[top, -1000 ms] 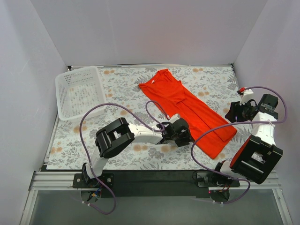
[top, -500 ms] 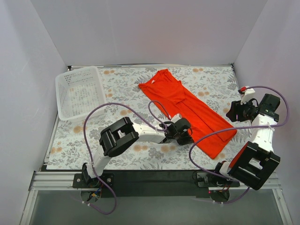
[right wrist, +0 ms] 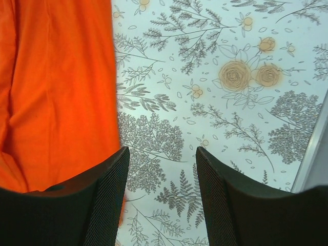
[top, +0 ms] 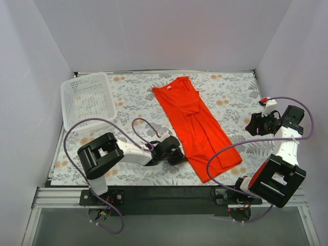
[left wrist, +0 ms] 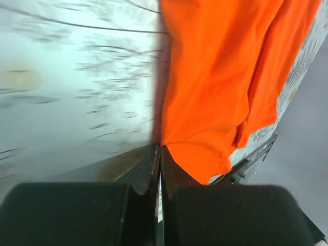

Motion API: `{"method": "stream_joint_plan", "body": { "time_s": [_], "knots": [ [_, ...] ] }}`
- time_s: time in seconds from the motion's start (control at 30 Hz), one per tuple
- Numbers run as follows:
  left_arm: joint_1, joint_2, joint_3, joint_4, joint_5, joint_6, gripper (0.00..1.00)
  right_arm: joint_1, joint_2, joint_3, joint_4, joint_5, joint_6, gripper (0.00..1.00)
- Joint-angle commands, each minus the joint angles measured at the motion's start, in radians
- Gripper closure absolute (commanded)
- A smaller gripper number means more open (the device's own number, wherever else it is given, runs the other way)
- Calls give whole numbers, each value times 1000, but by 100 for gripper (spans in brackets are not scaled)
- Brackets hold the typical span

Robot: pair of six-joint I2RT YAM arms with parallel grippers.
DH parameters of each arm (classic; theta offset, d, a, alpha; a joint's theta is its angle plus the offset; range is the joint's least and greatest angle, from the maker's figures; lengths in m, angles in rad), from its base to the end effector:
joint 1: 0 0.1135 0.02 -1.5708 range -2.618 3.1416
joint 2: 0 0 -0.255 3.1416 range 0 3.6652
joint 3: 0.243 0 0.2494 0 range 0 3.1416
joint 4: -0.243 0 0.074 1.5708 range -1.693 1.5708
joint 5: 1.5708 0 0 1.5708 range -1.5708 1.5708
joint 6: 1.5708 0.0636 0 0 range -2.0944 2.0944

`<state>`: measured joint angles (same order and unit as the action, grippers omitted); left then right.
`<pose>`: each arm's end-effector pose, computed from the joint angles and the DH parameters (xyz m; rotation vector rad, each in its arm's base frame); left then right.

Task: Fold and stack the t-shirts
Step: Fold the tshirt

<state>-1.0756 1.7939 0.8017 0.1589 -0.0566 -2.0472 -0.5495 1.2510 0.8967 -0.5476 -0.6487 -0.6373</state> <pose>0.1702 -0.3076 0.0906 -1.3702 2.5277 -1.1102 0.2461 -0.1056 0.2301 -0.3594 2.2241 0.1889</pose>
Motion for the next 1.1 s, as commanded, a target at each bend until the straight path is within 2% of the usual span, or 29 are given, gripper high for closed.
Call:
{"method": "stream_joint_plan", "body": {
  "time_s": [0.0, 0.1, 0.13, 0.3, 0.37, 0.43, 0.47, 0.6, 0.67, 0.77, 0.8, 0.83, 0.87, 0.9, 0.97, 1.0, 1.07],
  "knots": [
    [77, -51, -188, -168, -5, -247, 100, -3, -9, -27, -3, -72, -44, 47],
    [169, -125, -286, -119, 55, -139, 100, 6, 4, -45, -44, -117, -102, 47],
    [189, -145, -311, -105, 98, -60, 100, 13, 7, -51, -55, -121, -119, 47],
    [296, -266, -322, -136, 164, 145, 100, 84, 10, -91, -84, -138, -185, 47],
    [325, -304, -315, -154, 181, 221, 92, 117, 8, -97, -84, -137, -194, 47],
    [344, -362, -308, -209, 204, 274, 89, 166, 14, -101, -90, -138, -208, 47],
    [356, -382, -306, -223, 219, 321, 83, 199, 16, -99, -94, -141, -216, 46],
    [359, -481, -297, -274, 345, 407, 69, 273, 44, -73, -143, -181, -307, 46],
    [359, -548, -289, -318, 426, 455, 66, 316, 56, -62, -204, -195, -415, 46],
    [359, -651, -263, -351, 433, 567, 61, 364, 73, -55, -284, -241, -585, 46],
    [359, -657, -240, -373, 376, 602, 60, 373, 91, -55, -279, -249, -585, 46],
    [362, -656, -181, -436, 310, 626, 54, 379, 108, -33, -266, -246, -556, 46],
    [377, -644, -150, -449, 258, 636, 51, 385, 131, -13, -218, -235, -483, 48],
    [400, -587, -121, -450, 200, 639, 49, 393, 184, 13, -142, -217, -300, 48],
    [503, -504, -43, -400, 224, 647, 48, 395, 237, 83, -129, -236, -233, 49],
    [541, -398, -17, -369, 266, 641, 49, 393, 269, 97, -77, -241, -135, 49],
    [624, -277, 87, -277, 310, 631, 52, 395, 289, 126, -42, -247, -64, 49]
  ]
}}
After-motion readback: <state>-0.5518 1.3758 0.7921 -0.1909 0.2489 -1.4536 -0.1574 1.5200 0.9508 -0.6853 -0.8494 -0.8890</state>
